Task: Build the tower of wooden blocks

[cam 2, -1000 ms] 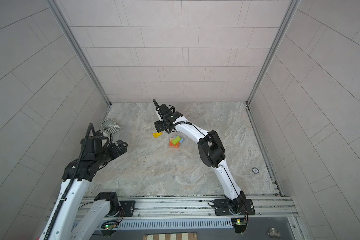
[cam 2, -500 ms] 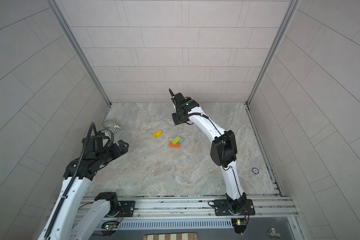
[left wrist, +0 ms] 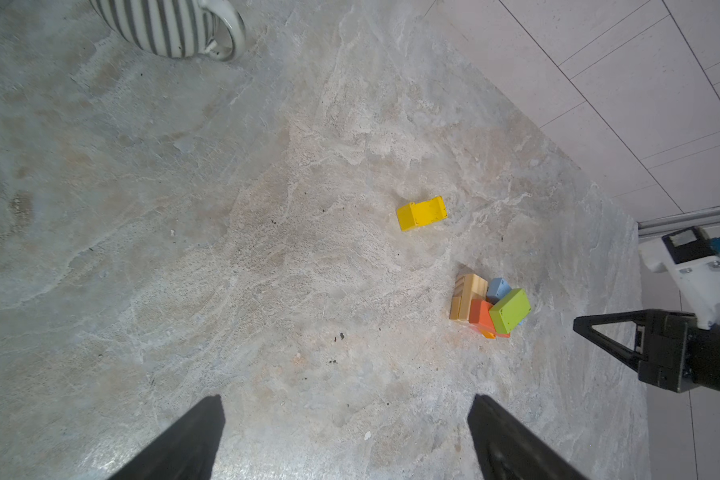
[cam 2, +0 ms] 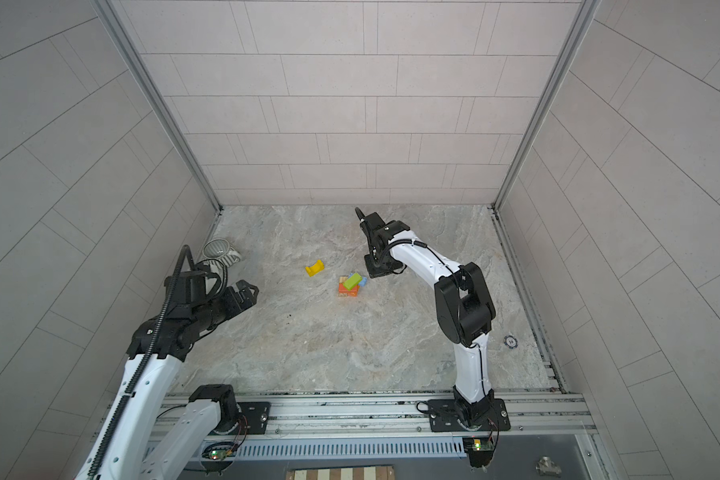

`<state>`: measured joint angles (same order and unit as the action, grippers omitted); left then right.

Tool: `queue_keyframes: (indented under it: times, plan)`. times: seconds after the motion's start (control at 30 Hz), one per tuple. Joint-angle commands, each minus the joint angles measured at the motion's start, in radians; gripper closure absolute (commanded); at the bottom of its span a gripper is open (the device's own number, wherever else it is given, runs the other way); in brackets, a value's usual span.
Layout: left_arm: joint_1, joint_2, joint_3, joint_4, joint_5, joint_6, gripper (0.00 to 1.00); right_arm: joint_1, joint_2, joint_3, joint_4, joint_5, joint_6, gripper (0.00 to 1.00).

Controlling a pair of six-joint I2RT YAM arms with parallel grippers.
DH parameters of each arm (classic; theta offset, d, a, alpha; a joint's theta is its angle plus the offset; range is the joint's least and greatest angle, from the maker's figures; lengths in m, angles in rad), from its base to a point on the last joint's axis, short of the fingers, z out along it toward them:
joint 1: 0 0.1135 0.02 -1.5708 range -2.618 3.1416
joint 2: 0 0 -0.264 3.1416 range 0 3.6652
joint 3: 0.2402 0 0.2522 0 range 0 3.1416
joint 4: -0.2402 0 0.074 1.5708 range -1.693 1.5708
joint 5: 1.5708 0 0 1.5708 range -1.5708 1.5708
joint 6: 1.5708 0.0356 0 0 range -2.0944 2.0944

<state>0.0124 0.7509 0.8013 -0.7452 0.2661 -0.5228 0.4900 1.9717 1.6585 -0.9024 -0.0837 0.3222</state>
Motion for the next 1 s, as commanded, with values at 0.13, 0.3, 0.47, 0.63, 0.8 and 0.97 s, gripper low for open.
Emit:
queue_keyframes:
  times: [0.13, 0.3, 0.47, 0.63, 0.8, 0.97]
  plan:
    - [-0.005, -0.007, -0.007, 0.014, 0.001, 0.009, 0.02, 0.018, 0.061, -0.014, 0.078, -0.049, 0.043, 1.00]
    - [-0.006, -0.008, -0.007, 0.013, 0.000, 0.010, 0.03, 0.032, 0.097, -0.020, 0.101, -0.045, 0.054, 1.00]
    - [-0.007, -0.008, -0.007, 0.014, 0.002, 0.010, 0.02, 0.033, 0.111, -0.028, 0.124, -0.057, 0.067, 1.00]
    - [-0.008, -0.009, -0.008, 0.014, 0.001, 0.011, 0.03, 0.034, 0.128, -0.028, 0.145, -0.082, 0.082, 1.00]
    - [-0.009, -0.010, -0.007, 0.013, 0.002, 0.010, 0.03, 0.034, 0.130, -0.031, 0.168, -0.105, 0.097, 1.00]
    - [-0.011, -0.008, -0.008, 0.014, 0.002, 0.010, 0.02, 0.033, 0.128, -0.028, 0.175, -0.118, 0.100, 1.00]
